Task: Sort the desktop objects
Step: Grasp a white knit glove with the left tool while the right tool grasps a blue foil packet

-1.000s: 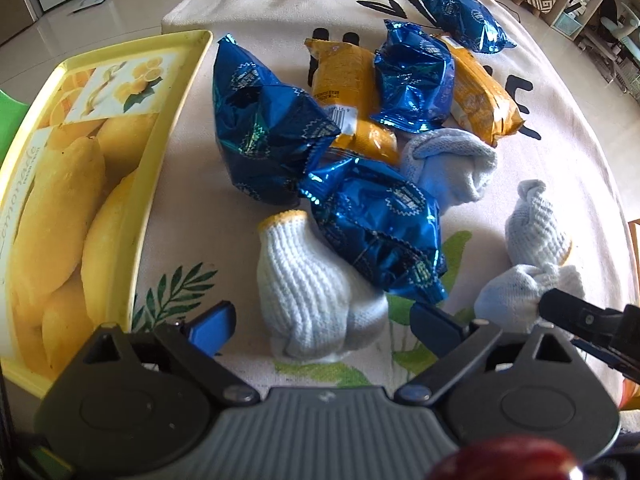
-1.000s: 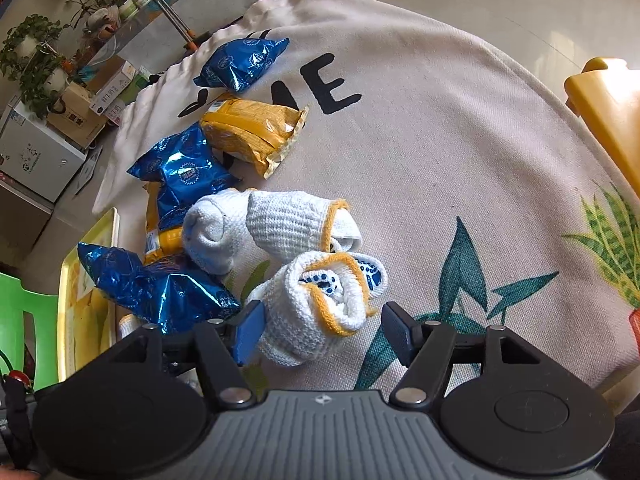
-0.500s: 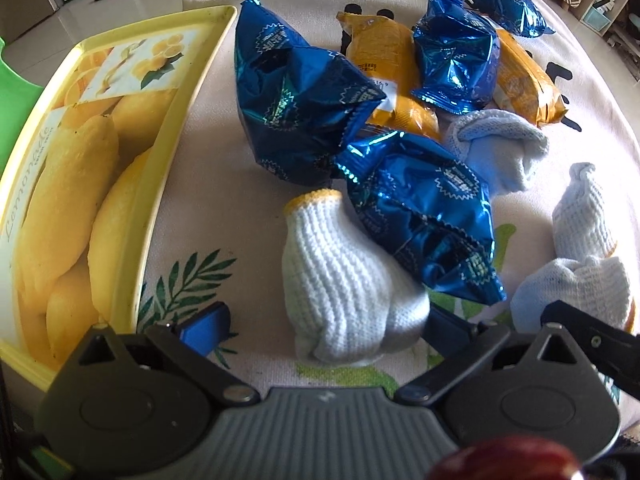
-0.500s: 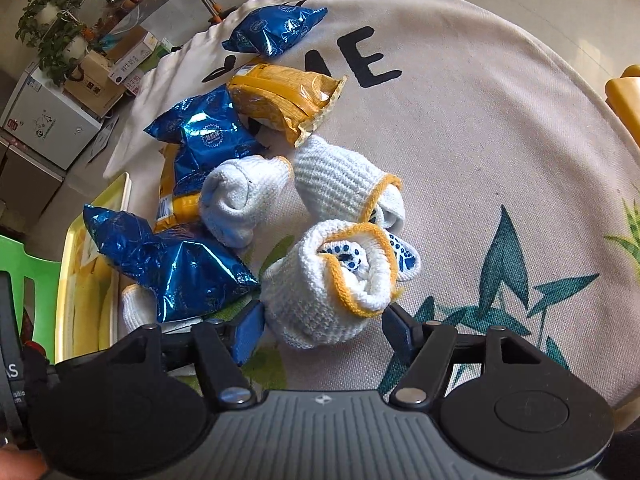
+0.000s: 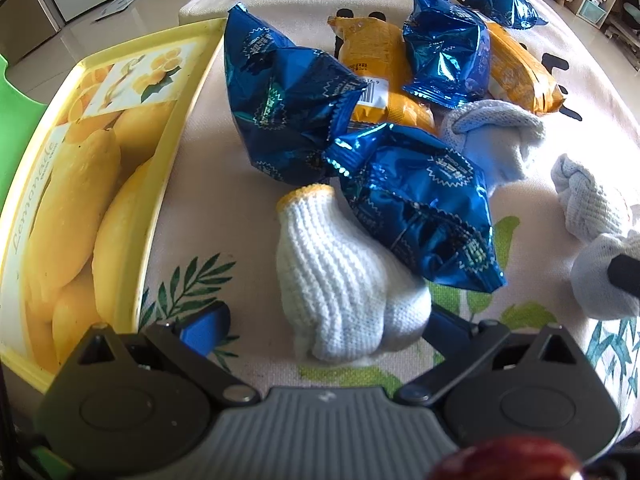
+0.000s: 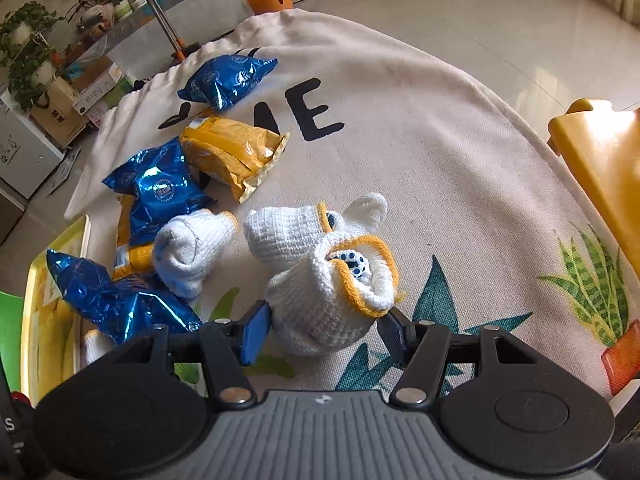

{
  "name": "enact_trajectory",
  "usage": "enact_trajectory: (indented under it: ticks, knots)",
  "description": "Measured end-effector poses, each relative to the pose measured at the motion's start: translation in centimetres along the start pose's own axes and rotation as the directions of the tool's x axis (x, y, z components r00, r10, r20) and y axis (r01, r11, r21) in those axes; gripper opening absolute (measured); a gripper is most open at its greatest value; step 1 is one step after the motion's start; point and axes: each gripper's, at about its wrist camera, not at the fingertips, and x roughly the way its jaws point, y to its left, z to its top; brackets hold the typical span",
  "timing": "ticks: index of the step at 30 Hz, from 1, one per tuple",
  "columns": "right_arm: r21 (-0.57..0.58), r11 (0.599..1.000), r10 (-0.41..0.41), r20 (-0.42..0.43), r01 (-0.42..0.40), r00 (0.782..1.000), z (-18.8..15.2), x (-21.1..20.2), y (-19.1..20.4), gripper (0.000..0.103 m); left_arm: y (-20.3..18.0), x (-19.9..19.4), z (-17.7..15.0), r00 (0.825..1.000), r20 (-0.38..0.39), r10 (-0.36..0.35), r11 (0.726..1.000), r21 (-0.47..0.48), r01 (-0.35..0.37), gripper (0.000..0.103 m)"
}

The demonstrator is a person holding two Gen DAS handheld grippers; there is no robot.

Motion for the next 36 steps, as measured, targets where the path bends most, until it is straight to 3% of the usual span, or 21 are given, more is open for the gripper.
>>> enact_trajectory:
  ticks: [4,8,11,17,23,26,30,34,36]
  knots:
    - [0.001,0.998,0.063,0.027,-0.063,0.998,1.2,-1.6,0.2,0.062,0.5,-0.1,-0.1,1.0,0.01,-0.001,1.0,-0.001,0.001,0.103]
    - [-0.009,0.989,0.146,-0.033,-0.147,0.989,2.5,-2.0,1.2,0.063,1.3,-0.2,-0.2,1.0,0.008,-0.003,0.999,-0.038,0.003,0.102]
    - [-0.048,0.97,0.231,-0.126,-0.238,0.965,3.7,-1.3,2.7,0.065,1.9,-0.2,-0.3,1.0,0.0,-0.012,0.998,-0.058,0.012,0.102]
    - [-0.162,0.916,0.318,-0.265,-0.367,0.91,4.3,0.8,5.8,0.065,1.7,-0.3,-0.5,1.0,-0.012,-0.005,0.999,-0.048,0.004,0.102]
    - [-0.195,0.9,0.341,-0.242,-0.389,0.909,5.1,2.1,7.5,0.065,1.4,-0.4,-0.7,1.0,-0.013,0.005,0.999,-0.036,-0.006,0.102]
    - [-0.191,0.862,0.409,-0.286,-0.469,0.867,5.4,2.7,8.4,0.065,1.6,-0.4,-0.7,1.0,-0.012,-0.002,0.999,-0.048,0.001,0.102]
    - [-0.198,0.852,0.386,-0.384,-0.484,0.839,4.4,4.9,9.8,0.065,1.8,-0.2,-0.6,1.0,-0.011,0.001,0.999,-0.05,-0.002,0.102]
    - [-0.238,0.852,0.355,-0.393,-0.467,0.848,4.0,6.0,10.7,0.065,1.4,-0.4,-0.8,1.0,-0.013,0.009,0.999,-0.04,-0.009,0.102]
    - [-0.245,0.848,0.354,-0.4,-0.471,0.845,3.8,6.4,11.1,0.072,1.4,-0.4,-0.8,1.0,-0.013,0.011,0.999,-0.04,-0.011,0.102]
